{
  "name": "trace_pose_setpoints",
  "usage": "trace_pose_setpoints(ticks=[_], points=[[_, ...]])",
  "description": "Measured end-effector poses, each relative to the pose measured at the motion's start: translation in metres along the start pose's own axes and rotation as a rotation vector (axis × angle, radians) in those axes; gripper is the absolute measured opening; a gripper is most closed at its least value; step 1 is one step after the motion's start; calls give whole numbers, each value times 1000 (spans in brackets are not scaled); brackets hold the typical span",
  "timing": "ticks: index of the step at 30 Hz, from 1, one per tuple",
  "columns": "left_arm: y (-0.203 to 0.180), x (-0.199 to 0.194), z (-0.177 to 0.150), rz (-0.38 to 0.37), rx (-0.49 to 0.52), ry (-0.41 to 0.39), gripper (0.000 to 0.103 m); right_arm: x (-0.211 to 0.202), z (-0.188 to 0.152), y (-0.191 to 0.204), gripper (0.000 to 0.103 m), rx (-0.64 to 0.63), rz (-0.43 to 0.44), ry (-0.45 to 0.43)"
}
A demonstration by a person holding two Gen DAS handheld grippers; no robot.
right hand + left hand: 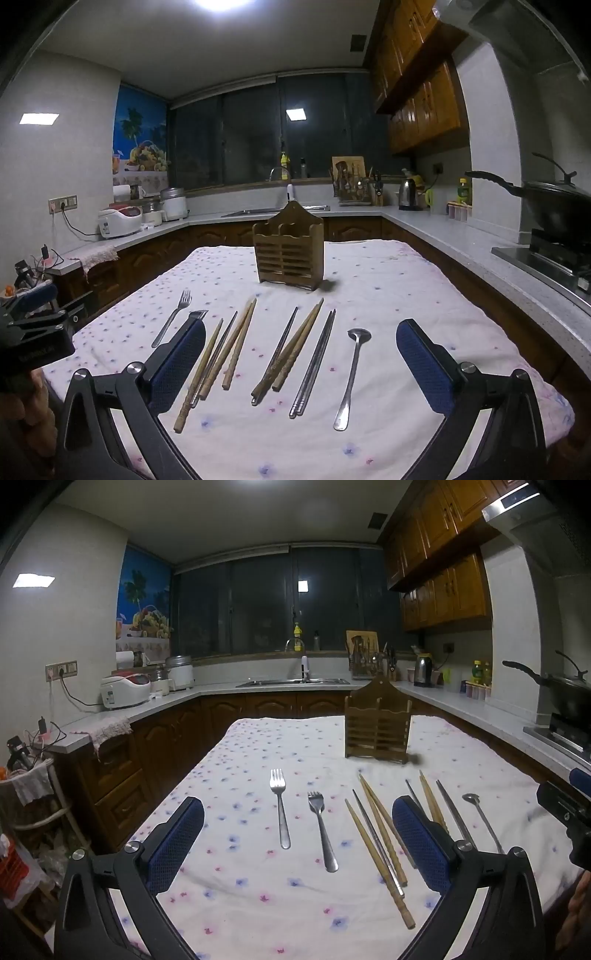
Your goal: Organize utensils
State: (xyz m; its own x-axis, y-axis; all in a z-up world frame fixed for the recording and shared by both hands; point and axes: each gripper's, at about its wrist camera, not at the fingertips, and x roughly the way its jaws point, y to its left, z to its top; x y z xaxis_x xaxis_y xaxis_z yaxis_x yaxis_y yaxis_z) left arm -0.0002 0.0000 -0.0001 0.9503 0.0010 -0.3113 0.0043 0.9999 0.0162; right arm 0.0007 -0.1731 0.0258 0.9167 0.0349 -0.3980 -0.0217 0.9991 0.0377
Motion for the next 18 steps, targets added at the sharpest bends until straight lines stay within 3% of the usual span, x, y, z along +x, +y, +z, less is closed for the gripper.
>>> trace_pose_setpoints(ticks=[18], points=[[-1,1,0,2,2,2,102,1,0,1,103,2,2,2]])
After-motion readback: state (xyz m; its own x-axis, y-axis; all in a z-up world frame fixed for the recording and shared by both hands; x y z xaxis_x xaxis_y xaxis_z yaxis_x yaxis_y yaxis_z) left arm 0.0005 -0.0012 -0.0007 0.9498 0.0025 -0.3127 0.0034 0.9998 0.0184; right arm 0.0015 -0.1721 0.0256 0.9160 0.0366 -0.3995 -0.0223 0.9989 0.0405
